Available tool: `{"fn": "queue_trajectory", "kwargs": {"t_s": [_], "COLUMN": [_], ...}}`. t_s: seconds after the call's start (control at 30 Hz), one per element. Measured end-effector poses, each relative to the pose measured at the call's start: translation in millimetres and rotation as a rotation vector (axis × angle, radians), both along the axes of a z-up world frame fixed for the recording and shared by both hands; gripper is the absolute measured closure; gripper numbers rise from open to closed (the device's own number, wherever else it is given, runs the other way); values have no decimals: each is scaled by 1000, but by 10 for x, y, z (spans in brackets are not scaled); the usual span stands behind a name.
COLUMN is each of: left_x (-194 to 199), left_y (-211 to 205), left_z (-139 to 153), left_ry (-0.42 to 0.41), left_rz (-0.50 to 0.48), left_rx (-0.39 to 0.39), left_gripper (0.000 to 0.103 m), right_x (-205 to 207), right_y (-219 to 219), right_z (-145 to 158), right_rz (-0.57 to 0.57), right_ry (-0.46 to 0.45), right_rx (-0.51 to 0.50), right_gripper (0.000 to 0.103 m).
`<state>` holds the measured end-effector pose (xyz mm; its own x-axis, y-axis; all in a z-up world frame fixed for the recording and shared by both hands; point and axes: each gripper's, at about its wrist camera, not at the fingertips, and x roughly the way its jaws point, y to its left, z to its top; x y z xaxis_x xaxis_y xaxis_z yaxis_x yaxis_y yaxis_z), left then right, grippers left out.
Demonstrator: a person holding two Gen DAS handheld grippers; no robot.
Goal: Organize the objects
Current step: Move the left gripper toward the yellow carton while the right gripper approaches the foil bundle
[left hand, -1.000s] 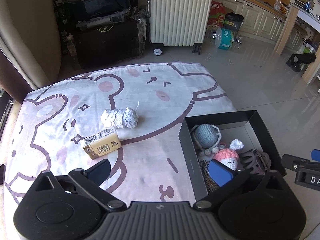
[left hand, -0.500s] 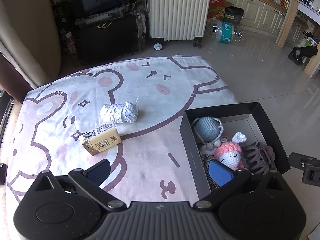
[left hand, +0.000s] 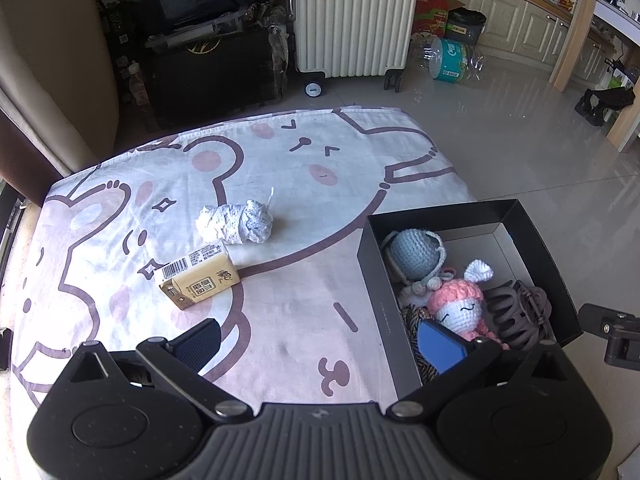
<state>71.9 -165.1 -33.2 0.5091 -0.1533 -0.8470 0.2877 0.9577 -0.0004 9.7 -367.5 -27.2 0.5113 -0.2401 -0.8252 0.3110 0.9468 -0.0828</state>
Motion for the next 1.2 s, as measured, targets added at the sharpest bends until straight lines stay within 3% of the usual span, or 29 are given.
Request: {"fn": "queue_trajectory", "kwargs": {"t_s": [0.57, 1.2], "left_x": [94, 121], "left_y": [286, 1231], "left_z": [-65, 1], "left_ry": [4, -11], "left_rz": [49, 210], "left_rx": [-3, 3], "left_gripper": [0, 0], "right_x": [92, 381], "right_y": [78, 880], "right_z": [-92, -59], "right_rz": [-12, 138], "right_ry": [-25, -54], "right_rx": [23, 51], "right_gripper": [0, 0]}}
